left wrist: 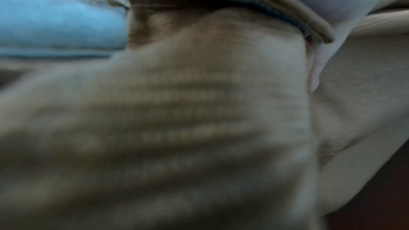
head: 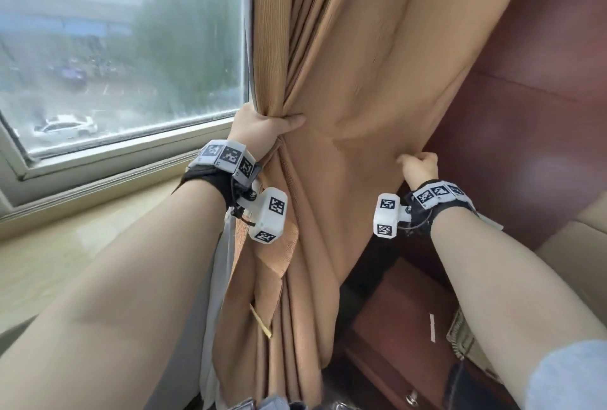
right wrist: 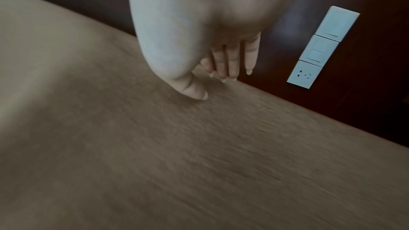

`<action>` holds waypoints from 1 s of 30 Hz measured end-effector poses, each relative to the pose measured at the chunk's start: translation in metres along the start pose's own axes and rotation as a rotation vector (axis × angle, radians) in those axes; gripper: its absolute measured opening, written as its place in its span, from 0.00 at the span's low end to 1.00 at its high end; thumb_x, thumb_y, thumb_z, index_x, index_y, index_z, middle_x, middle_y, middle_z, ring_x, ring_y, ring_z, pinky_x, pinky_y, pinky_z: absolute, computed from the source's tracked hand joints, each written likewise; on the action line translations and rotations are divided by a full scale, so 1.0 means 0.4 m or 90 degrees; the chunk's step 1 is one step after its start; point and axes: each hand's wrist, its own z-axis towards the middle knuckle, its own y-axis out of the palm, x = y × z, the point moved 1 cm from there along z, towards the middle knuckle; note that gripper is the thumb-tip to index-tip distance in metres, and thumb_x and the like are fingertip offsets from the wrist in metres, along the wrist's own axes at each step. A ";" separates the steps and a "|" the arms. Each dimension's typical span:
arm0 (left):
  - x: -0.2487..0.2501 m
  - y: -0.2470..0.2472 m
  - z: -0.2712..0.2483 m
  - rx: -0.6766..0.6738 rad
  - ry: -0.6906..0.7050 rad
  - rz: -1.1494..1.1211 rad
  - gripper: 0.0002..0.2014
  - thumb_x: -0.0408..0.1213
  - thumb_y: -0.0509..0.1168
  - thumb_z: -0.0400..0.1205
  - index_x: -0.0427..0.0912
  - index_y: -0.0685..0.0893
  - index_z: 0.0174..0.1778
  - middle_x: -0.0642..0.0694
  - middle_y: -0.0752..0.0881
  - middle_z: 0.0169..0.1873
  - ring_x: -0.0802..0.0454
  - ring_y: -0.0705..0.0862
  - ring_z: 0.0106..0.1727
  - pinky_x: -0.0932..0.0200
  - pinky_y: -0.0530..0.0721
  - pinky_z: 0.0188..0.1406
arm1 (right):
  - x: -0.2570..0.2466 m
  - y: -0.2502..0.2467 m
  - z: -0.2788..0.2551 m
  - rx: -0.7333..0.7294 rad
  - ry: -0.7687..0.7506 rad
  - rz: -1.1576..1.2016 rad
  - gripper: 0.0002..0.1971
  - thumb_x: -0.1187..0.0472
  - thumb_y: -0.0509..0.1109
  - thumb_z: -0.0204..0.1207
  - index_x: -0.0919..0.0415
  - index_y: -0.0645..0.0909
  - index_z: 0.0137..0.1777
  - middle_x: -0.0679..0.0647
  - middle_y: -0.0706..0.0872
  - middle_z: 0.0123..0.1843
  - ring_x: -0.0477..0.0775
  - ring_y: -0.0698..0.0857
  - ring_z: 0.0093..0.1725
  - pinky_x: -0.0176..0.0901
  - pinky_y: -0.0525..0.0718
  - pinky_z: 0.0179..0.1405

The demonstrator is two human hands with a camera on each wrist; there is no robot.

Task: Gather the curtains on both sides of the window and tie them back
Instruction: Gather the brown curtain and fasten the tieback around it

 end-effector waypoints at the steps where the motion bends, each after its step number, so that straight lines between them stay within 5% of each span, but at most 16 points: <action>1: 0.003 0.003 -0.007 0.006 -0.003 -0.002 0.11 0.37 0.78 0.70 0.54 0.83 0.41 0.54 0.88 0.42 0.59 0.87 0.45 0.66 0.84 0.43 | -0.002 -0.007 0.010 -0.007 0.011 0.015 0.27 0.60 0.69 0.73 0.61 0.67 0.71 0.59 0.77 0.68 0.59 0.78 0.61 0.42 0.69 0.52; 4: 0.011 0.012 -0.025 0.023 -0.013 -0.009 0.11 0.36 0.78 0.69 0.52 0.85 0.43 0.51 0.89 0.44 0.56 0.88 0.45 0.63 0.86 0.44 | -0.011 -0.026 0.045 -0.034 0.025 0.089 0.33 0.62 0.69 0.73 0.60 0.62 0.77 0.58 0.75 0.70 0.56 0.75 0.60 0.43 0.69 0.55; 7: 0.021 0.021 -0.042 0.048 -0.020 -0.024 0.11 0.34 0.78 0.70 0.52 0.83 0.40 0.54 0.88 0.40 0.65 0.87 0.37 0.71 0.84 0.34 | -0.025 -0.048 0.071 -0.091 0.045 0.155 0.41 0.64 0.70 0.70 0.55 0.54 0.81 0.55 0.74 0.67 0.56 0.74 0.64 0.46 0.70 0.61; 11: 0.025 0.035 -0.061 0.067 -0.019 -0.027 0.13 0.34 0.78 0.70 0.54 0.81 0.39 0.56 0.86 0.39 0.66 0.86 0.36 0.73 0.82 0.31 | -0.022 -0.038 0.125 -0.166 0.074 0.298 0.54 0.60 0.76 0.44 0.53 0.62 0.77 0.56 0.80 0.63 0.62 0.80 0.64 0.57 0.75 0.69; 13: 0.024 0.044 -0.070 0.073 -0.020 -0.040 0.14 0.32 0.77 0.70 0.53 0.80 0.38 0.57 0.86 0.37 0.70 0.86 0.29 0.75 0.81 0.26 | 0.022 -0.009 0.213 -0.212 0.082 0.413 0.50 0.63 0.74 0.41 0.56 0.68 0.72 0.59 0.83 0.55 0.66 0.84 0.60 0.62 0.81 0.62; 16: 0.025 0.056 -0.078 0.081 -0.021 -0.044 0.14 0.31 0.77 0.70 0.52 0.80 0.40 0.56 0.86 0.39 0.71 0.85 0.29 0.76 0.80 0.26 | -0.003 -0.019 0.170 -0.215 0.107 0.449 0.44 0.66 0.71 0.42 0.48 0.67 0.65 0.58 0.82 0.48 0.61 0.84 0.49 0.56 0.85 0.49; 21: 0.032 0.068 -0.088 0.097 -0.023 -0.038 0.16 0.31 0.77 0.69 0.54 0.79 0.41 0.57 0.85 0.40 0.72 0.85 0.31 0.77 0.81 0.28 | -0.049 -0.032 0.143 -0.146 0.084 0.344 0.38 0.69 0.68 0.63 0.49 0.60 0.74 0.57 0.76 0.53 0.53 0.79 0.36 0.40 0.77 0.34; 26: 0.036 0.074 -0.098 0.108 -0.025 -0.016 0.16 0.32 0.77 0.70 0.54 0.78 0.42 0.60 0.84 0.40 0.71 0.83 0.35 0.78 0.80 0.28 | -0.039 -0.027 0.155 -0.125 0.046 0.298 0.35 0.62 0.72 0.70 0.59 0.65 0.78 0.56 0.79 0.66 0.57 0.81 0.61 0.44 0.77 0.54; 28: 0.037 0.074 -0.100 0.114 -0.028 -0.013 0.17 0.33 0.77 0.70 0.53 0.77 0.45 0.60 0.83 0.40 0.70 0.81 0.37 0.78 0.79 0.28 | -0.030 -0.027 0.150 -0.100 0.026 0.265 0.27 0.61 0.74 0.71 0.62 0.74 0.71 0.53 0.82 0.57 0.55 0.82 0.57 0.43 0.78 0.54; 30: 0.035 0.071 -0.100 0.121 -0.030 -0.010 0.19 0.35 0.77 0.70 0.52 0.77 0.50 0.60 0.83 0.40 0.68 0.81 0.40 0.76 0.78 0.31 | -0.018 -0.031 0.146 -0.062 0.004 0.250 0.12 0.59 0.75 0.71 0.60 0.81 0.54 0.52 0.83 0.45 0.58 0.86 0.51 0.46 0.82 0.51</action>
